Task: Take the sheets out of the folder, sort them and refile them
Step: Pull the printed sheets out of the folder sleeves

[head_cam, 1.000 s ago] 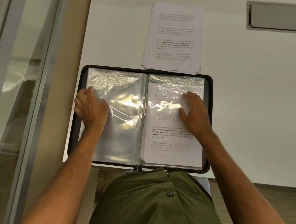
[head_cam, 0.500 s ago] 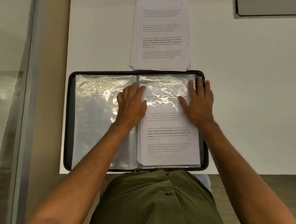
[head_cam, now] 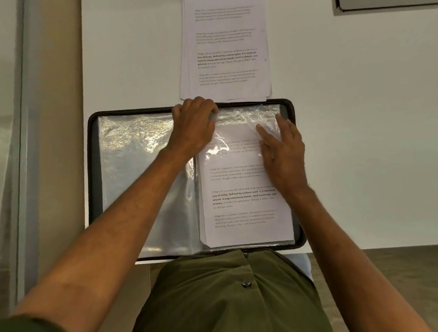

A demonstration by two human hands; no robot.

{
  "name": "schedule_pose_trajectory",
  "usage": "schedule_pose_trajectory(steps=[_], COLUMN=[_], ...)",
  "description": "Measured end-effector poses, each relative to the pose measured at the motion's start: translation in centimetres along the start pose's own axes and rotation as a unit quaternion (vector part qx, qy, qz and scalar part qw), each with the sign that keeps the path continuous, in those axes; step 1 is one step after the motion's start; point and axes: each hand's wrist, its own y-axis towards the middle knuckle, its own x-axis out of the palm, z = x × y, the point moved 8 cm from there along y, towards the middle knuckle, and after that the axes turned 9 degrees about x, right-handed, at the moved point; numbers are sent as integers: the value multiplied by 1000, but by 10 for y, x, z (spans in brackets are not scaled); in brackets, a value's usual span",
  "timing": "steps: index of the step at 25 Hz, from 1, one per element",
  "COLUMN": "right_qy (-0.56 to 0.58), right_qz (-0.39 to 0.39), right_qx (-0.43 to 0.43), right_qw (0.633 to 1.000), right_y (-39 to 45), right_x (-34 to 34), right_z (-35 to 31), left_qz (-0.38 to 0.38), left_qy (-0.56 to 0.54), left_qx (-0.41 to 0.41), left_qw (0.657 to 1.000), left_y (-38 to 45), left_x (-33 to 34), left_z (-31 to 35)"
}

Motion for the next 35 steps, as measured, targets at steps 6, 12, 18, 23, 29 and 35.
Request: schedule_pose_trajectory(steps=[6, 12, 18, 23, 29, 35], right_qy=[260, 351, 369, 383, 376, 367], right_qz=[-42, -50, -41, -38, -43, -70], right_qx=[154, 265, 259, 271, 266, 257], right_qw=[952, 896, 892, 883, 887, 891], right_y=[-22, -26, -30, -30, -29, -25], right_x=[-16, -8, -12, -12, -13, -15], right_z=[4, 20, 11, 12, 15, 14], left_qz=[7, -39, -108, -214, -211, -102], left_qy=[-29, -106, -175, -149, -92, -127], left_qx=[16, 22, -3, 16, 59, -13], left_qw=[999, 993, 979, 965, 971, 987], left_y=[1, 6, 25, 35, 38, 42], left_x=[-13, -13, -11, 8, 16, -4], left_z=[-5, -3, -2, 10, 30, 23])
